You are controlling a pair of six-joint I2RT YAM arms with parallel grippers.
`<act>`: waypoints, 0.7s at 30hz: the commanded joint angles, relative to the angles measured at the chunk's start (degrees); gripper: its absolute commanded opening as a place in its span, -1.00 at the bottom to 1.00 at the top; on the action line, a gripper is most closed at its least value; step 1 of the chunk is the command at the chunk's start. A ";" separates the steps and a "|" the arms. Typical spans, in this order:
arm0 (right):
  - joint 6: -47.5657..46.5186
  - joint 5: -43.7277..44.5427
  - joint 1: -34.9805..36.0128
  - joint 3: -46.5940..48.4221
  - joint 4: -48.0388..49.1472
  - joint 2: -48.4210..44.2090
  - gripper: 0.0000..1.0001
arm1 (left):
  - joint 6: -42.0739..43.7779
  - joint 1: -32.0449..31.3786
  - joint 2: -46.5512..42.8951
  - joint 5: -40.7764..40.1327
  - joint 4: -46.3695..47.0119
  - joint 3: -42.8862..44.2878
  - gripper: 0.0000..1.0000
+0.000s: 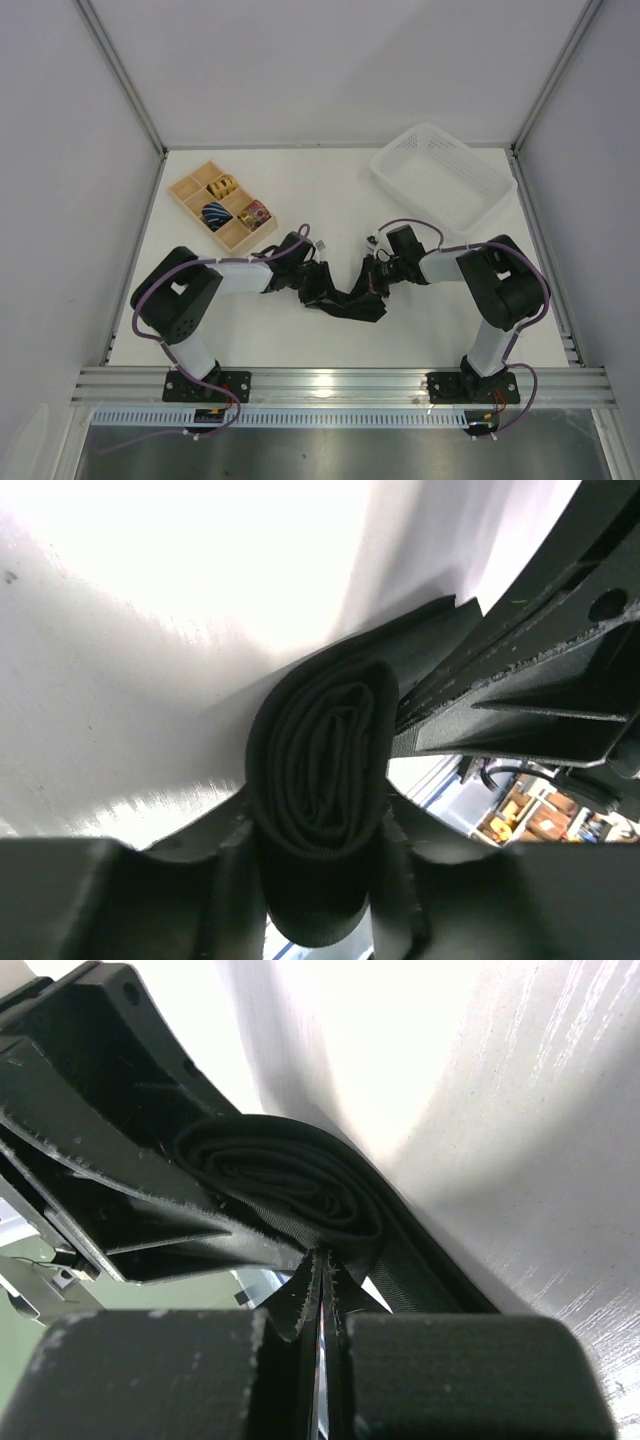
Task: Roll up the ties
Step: Place the rolled tie into the container
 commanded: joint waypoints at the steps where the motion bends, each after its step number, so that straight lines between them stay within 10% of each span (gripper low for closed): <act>1: -1.47 0.43 0.05 1.09 0.20 0.07 -1.00 | 5.19 -0.57 1.67 -9.93 -6.93 1.07 -0.38; 5: -4.63 1.22 -0.83 2.58 -4.72 -1.60 -1.00 | 9.32 -0.57 0.44 -13.45 -13.85 4.84 -0.99; 21: -15.45 4.74 -3.20 11.46 -26.35 -8.54 -1.00 | 36.91 6.98 0.35 -26.63 -52.55 31.31 -0.99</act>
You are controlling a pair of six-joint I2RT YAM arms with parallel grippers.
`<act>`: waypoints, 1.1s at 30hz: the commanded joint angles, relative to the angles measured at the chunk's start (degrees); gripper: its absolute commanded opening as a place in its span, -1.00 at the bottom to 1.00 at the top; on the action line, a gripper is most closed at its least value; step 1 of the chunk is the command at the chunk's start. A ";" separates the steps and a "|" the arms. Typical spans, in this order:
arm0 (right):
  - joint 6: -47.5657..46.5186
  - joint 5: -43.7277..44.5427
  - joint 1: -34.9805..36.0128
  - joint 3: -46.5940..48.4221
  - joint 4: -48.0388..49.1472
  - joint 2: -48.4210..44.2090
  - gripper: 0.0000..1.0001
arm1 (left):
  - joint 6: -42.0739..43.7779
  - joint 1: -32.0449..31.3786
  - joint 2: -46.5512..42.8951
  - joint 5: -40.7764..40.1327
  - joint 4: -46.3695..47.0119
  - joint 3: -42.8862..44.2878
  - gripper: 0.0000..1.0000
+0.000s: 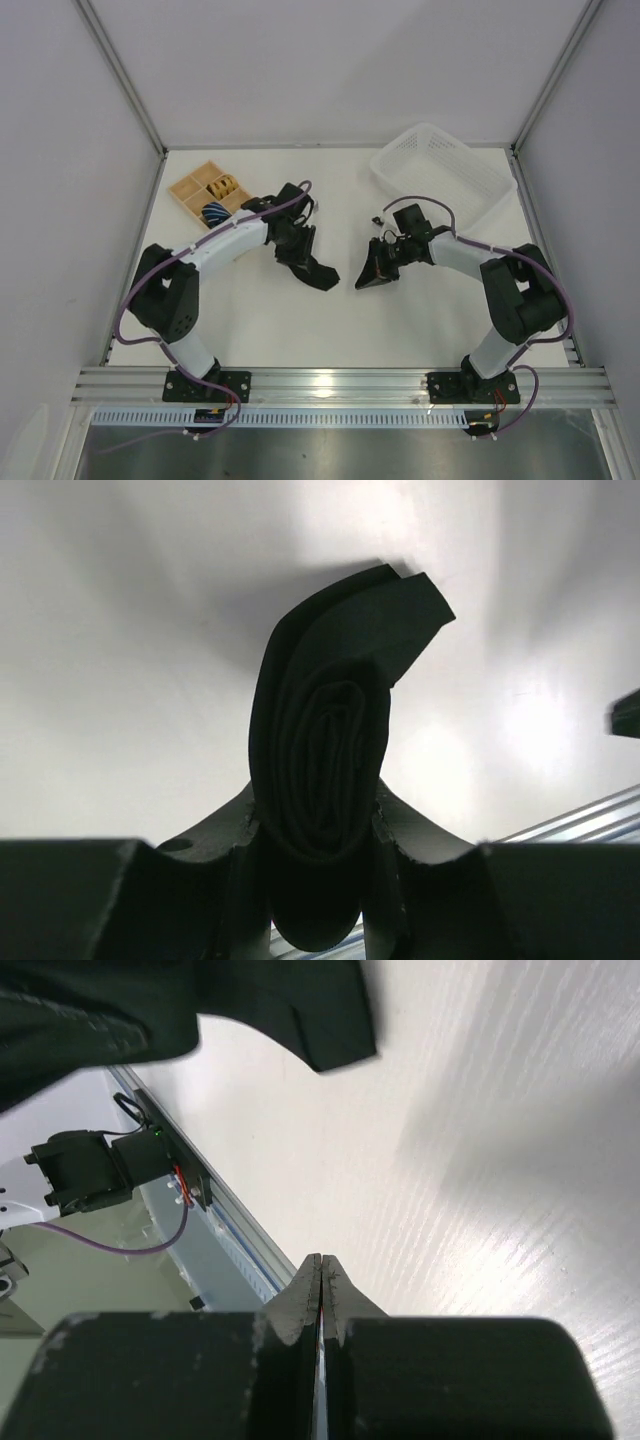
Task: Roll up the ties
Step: Place the rolled tie into the container
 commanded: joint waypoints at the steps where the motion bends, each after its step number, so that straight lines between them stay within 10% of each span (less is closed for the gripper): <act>1: -1.99 0.21 0.14 0.45 -3.18 -2.21 -1.00 | 8.14 2.81 1.14 -5.13 -9.76 2.26 -0.99; 16: -1.81 -2.07 1.20 -0.26 -3.89 -5.99 -1.00 | 19.39 9.40 -1.68 -33.24 -9.42 2.97 -0.99; 33: -2.25 -3.22 0.76 -2.28 -4.33 -7.48 -1.00 | 33.19 13.54 2.19 -39.40 -2.99 11.04 -0.99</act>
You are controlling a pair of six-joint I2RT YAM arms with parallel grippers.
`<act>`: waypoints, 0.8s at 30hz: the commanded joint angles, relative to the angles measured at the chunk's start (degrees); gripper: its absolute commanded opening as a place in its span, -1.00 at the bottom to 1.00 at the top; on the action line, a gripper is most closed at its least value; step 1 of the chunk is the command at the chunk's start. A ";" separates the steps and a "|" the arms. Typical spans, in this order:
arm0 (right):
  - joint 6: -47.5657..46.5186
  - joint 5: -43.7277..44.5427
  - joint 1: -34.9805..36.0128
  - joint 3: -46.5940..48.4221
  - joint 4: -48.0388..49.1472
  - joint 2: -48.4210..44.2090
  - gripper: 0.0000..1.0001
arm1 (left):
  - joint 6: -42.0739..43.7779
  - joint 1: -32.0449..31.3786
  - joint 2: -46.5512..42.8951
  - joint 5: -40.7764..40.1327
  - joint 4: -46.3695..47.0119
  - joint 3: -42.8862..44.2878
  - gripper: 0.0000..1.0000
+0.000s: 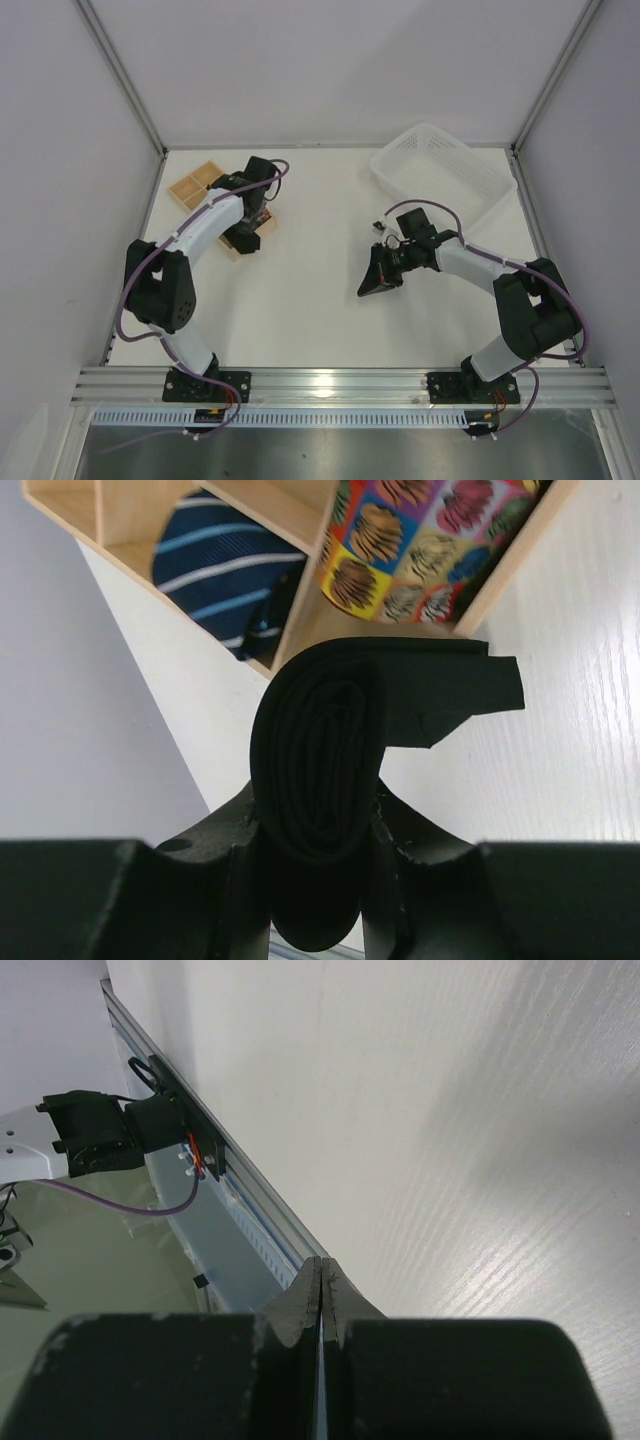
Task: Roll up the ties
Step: Place the rolled tie into the container
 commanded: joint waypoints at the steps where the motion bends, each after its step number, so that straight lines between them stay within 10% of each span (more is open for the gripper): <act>1: -1.09 -1.23 -0.20 0.41 -0.17 -1.04 -1.00 | 3.56 1.30 2.03 -2.88 0.88 5.47 -0.99; 24: -1.00 -1.84 -1.61 1.29 -0.35 0.99 -1.00 | 6.55 3.85 8.90 -1.74 0.61 5.66 -0.99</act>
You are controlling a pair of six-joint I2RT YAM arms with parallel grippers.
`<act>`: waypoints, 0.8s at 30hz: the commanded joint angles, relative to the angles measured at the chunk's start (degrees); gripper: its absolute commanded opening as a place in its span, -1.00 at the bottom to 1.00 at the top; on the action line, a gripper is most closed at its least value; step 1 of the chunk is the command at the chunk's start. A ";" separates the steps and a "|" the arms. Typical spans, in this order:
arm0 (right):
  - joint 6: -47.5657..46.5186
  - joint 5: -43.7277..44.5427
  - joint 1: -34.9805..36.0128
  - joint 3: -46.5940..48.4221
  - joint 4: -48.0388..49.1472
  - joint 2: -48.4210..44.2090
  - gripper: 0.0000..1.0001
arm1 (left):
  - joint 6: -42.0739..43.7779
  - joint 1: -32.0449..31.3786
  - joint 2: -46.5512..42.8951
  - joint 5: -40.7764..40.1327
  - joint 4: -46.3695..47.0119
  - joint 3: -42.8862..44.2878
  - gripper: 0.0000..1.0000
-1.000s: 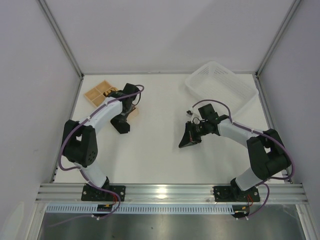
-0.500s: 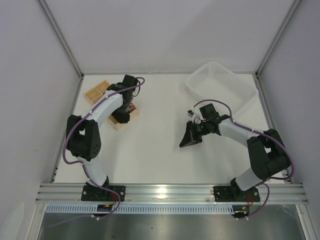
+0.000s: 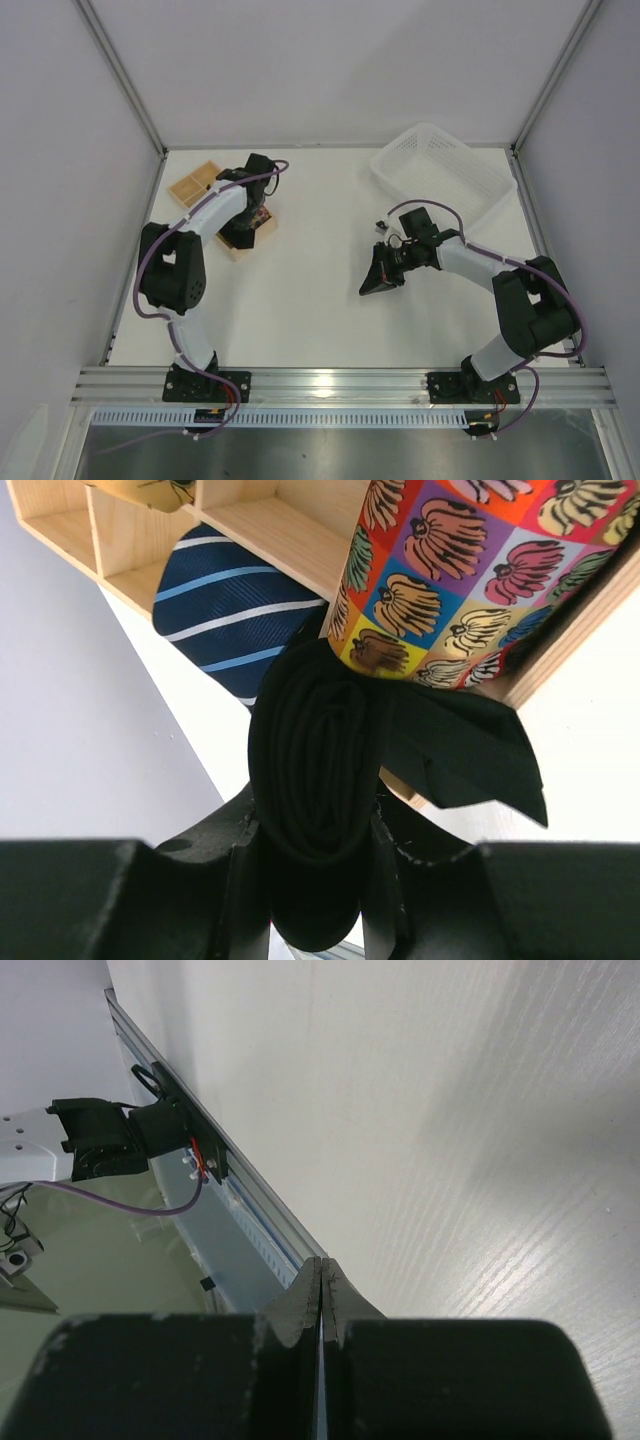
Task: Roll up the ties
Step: Place the rolled tie into the container
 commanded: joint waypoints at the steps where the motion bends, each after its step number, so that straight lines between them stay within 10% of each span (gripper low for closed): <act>1: -0.96 -1.19 -0.15 1.29 -0.33 0.33 -1.00 | 0.97 0.79 1.01 -0.50 0.39 -0.20 -0.99; 20: -1.40 -1.45 -0.41 1.64 -0.68 2.26 -1.00 | 0.80 2.11 5.32 2.22 4.08 -1.34 -0.98; 24: -1.40 -1.54 -0.41 2.08 -0.59 2.88 -1.00 | 0.27 2.38 5.58 3.62 3.03 -0.55 -0.54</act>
